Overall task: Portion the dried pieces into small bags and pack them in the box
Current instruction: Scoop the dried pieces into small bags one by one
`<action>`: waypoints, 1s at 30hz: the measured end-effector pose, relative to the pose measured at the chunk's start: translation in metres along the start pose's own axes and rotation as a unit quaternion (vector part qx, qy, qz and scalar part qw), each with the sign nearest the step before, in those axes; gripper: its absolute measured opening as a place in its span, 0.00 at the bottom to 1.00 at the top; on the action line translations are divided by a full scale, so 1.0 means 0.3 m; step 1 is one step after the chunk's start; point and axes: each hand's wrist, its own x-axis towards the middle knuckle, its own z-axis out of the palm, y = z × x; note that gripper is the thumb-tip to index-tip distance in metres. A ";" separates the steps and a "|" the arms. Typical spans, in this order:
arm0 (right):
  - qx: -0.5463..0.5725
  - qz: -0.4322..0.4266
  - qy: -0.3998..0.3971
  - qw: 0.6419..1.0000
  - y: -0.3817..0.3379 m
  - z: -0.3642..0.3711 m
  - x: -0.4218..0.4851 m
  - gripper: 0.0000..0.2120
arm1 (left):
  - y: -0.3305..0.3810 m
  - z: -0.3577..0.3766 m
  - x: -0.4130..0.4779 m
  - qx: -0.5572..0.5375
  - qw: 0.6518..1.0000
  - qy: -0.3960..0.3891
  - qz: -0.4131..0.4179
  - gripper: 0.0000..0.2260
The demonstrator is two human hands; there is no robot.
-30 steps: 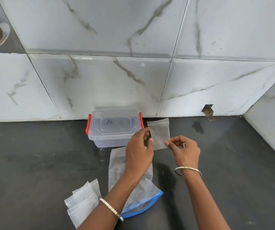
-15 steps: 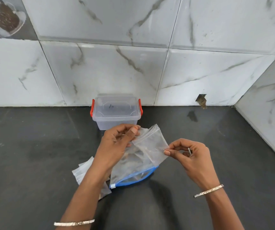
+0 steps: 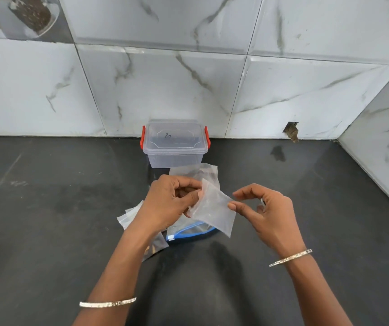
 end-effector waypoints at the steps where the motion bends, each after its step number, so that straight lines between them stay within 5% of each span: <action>1: -0.012 -0.012 0.037 0.999 -0.025 0.005 -0.008 0.07 | -0.004 0.006 -0.006 0.018 1.000 0.022 0.009 0.10; 4: 0.006 -0.049 0.089 0.995 -0.120 0.027 -0.041 0.09 | -0.008 0.028 -0.019 0.014 0.997 0.066 0.027 0.12; 9: 0.006 -0.014 0.041 0.999 -0.167 0.103 -0.064 0.17 | 0.011 0.050 -0.047 0.020 0.996 0.068 0.056 0.12; 17: -0.040 -0.027 0.066 0.997 -0.134 0.109 -0.052 0.08 | 0.011 0.072 -0.079 0.028 0.993 0.091 0.066 0.14; 30: -0.163 -0.025 -0.022 0.986 -0.126 0.146 -0.055 0.09 | 0.028 0.136 -0.081 0.218 0.935 0.198 0.199 0.05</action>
